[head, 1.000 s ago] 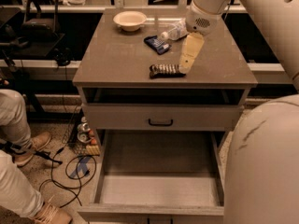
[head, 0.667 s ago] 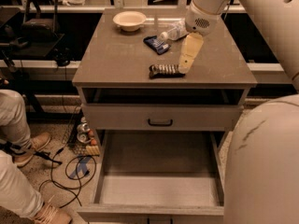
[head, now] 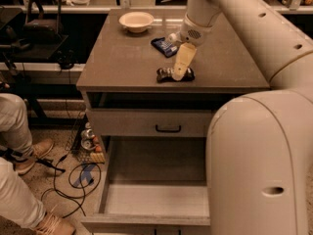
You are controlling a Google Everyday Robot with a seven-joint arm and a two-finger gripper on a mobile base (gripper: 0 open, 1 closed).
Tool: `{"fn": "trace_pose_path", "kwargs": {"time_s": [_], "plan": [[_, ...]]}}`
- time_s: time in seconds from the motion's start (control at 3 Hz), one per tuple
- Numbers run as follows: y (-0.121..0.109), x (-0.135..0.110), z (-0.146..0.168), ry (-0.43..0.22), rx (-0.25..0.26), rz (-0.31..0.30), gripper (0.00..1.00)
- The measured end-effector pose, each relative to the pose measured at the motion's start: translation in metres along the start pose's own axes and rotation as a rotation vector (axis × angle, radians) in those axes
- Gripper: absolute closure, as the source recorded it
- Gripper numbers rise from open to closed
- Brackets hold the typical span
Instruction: Place rxbar chocolate into middle drawer
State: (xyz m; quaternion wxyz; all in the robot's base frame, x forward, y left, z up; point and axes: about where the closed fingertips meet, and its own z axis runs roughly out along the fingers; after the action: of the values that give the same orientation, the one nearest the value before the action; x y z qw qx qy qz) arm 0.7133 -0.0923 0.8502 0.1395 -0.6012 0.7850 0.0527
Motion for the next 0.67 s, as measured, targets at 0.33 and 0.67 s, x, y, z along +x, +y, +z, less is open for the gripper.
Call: {"fn": "trace_pose_path", "kwargs": {"time_s": [0.33, 0.67], "plan": [[-0.007, -0.005, 0.018, -0.005, -0.011, 0.041, 0.00], [-0.012, -0.007, 0.040, -0.014, -0.031, 0.088, 0.26]]}}
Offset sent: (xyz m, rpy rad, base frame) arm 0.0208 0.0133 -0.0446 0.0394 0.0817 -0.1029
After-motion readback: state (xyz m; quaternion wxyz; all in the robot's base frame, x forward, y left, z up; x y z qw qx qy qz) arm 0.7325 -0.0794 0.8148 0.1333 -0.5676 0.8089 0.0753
